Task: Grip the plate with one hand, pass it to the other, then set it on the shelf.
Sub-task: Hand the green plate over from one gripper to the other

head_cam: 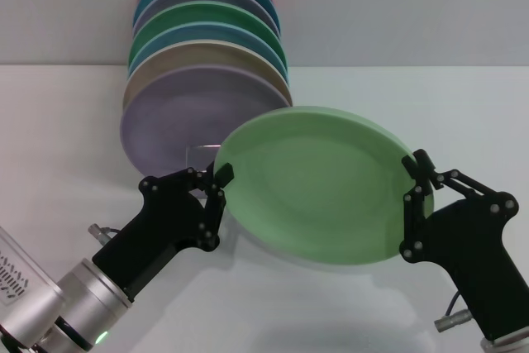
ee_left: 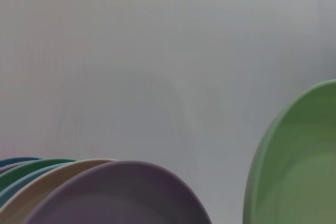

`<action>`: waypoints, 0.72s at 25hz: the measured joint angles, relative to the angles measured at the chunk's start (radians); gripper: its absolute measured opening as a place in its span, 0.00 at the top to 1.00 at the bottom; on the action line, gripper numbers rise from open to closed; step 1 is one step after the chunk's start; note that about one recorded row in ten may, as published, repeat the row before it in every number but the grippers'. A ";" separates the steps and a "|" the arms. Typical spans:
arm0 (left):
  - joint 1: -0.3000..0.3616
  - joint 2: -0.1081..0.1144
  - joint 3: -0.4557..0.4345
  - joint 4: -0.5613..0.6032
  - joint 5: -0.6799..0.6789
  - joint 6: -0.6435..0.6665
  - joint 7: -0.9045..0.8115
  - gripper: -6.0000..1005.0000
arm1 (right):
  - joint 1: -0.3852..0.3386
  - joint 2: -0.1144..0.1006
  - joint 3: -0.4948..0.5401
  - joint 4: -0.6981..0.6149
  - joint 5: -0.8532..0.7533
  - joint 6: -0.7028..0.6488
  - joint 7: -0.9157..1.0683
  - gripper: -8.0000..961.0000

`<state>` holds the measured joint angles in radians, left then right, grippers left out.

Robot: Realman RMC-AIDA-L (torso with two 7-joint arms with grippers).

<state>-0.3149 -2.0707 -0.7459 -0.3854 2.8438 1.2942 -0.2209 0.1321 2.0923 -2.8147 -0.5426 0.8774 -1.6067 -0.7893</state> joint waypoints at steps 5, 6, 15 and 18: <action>0.000 0.000 -0.001 -0.001 -0.001 0.000 0.007 0.94 | 0.000 0.000 0.000 0.001 0.000 0.006 0.000 0.97; 0.000 0.000 -0.001 -0.001 -0.001 0.000 0.007 0.95 | 0.000 0.000 0.000 0.001 0.000 0.006 0.000 0.97; 0.007 -0.001 0.000 -0.006 0.004 0.011 0.010 0.95 | 0.000 0.000 -0.001 0.001 -0.006 0.000 -0.001 0.95; 0.009 -0.001 0.000 -0.006 0.004 0.016 0.010 0.95 | 0.000 0.000 -0.001 0.002 -0.006 -0.006 0.002 0.93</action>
<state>-0.3058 -2.0718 -0.7464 -0.3918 2.8475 1.3098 -0.2110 0.1319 2.0924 -2.8161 -0.5407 0.8711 -1.6124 -0.7873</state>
